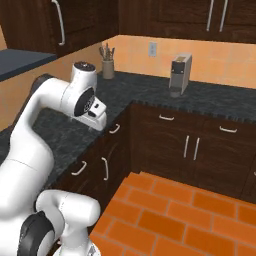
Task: Take a straw from the drawer in front and place it inside the glass cup on the dining counter.
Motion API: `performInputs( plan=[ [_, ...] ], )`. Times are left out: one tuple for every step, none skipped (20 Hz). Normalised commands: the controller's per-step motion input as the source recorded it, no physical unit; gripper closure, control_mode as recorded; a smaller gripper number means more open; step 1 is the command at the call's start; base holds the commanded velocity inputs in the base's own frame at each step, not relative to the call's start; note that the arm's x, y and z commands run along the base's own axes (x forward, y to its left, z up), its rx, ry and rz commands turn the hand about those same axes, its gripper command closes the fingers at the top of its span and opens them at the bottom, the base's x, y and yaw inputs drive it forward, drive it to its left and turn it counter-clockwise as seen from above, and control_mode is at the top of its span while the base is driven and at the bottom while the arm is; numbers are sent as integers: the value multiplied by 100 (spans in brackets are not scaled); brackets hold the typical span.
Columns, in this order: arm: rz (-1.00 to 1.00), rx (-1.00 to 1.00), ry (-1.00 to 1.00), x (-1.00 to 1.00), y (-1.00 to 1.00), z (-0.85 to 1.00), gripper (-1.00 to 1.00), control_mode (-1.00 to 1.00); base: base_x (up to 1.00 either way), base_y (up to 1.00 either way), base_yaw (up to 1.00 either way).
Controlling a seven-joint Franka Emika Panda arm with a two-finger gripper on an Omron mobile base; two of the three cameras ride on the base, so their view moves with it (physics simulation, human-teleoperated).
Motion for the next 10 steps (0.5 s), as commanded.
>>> performInputs(
  plan=[
    [-9, 40, 0, 0, -56, -18, -100, -100, 0, 0, 0],
    [-6, 41, 0, 0, -59, -25, -100, -100, 0, 0, 0],
    [-3, 41, 0, 0, -61, -38, -100, -100, 0, 0, 0],
    [-1, 41, 0, 0, -54, -44, -100, -100, 0, 0, 0],
    [0, 41, 0, 0, -54, -51, -100, -100, 0, 0, 0],
    [0, 41, 0, 0, -52, -56, -100, -100, 0, 0, 0],
    [0, 40, -1, 0, -49, -62, -100, -100, 0, 0, 0],
    [0, 37, -2, 0, -39, -68, -100, -100, 0, 0, 0],
    [0, 35, -2, 7, -28, -72, -100, -100, 0, 0, 0],
    [0, 33, -3, 6, -24, -77, -100, -100, 0, 0, 0]
  ],
)
